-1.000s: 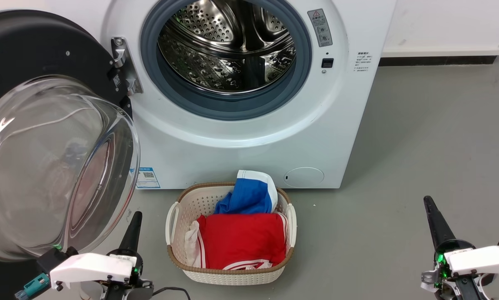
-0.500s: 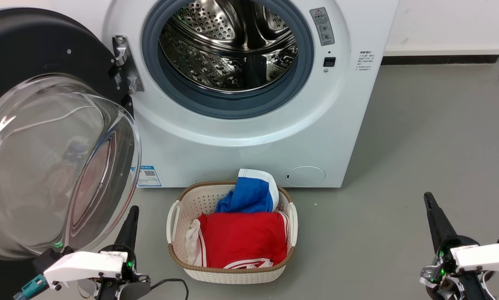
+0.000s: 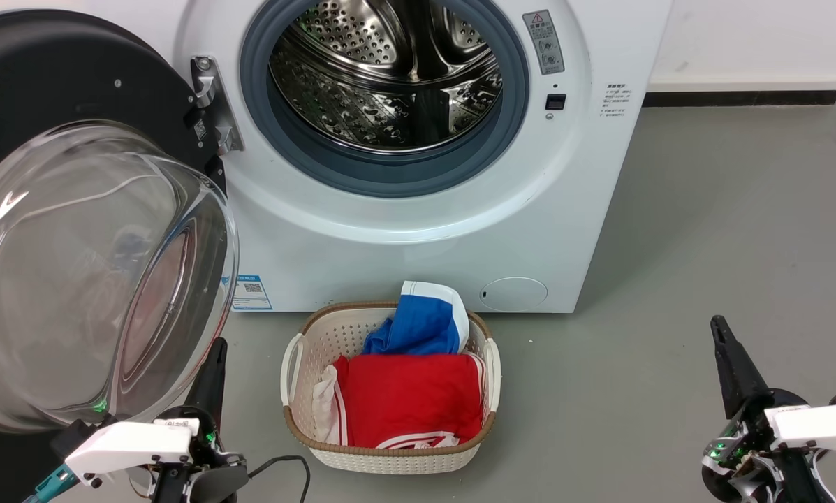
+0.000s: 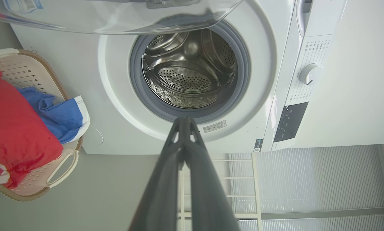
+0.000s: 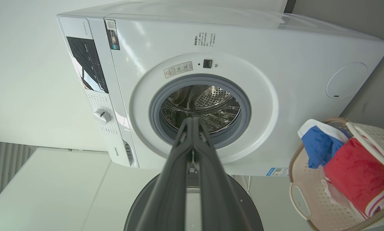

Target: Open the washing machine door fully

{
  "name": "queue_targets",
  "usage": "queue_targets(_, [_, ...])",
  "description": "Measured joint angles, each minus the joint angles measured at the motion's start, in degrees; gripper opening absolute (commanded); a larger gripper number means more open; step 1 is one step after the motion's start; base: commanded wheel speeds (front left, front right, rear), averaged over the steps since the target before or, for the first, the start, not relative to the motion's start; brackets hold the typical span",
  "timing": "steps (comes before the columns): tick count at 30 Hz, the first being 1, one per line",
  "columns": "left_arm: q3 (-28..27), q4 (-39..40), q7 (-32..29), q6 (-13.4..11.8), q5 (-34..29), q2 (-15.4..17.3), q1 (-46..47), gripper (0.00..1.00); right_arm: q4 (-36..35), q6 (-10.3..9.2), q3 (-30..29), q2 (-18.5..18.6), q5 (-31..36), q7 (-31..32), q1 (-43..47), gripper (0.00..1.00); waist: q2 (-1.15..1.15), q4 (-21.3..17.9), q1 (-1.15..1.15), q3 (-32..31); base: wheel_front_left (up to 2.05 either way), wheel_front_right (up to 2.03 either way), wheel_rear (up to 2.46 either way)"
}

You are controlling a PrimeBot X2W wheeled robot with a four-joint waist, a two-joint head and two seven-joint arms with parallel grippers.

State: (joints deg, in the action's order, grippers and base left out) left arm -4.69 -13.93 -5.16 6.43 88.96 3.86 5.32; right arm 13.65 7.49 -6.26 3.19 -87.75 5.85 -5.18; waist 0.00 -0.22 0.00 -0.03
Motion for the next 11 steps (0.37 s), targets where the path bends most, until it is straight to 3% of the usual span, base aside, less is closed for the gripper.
queue_targets(11, [-1.4,-0.1,-0.9,1.0,3.5,-0.7,0.6,0.00,0.4,0.00,-0.3,-0.2,-4.2,0.7,-0.6,0.00,0.00,0.2,0.00,0.2,0.00,0.00,0.00])
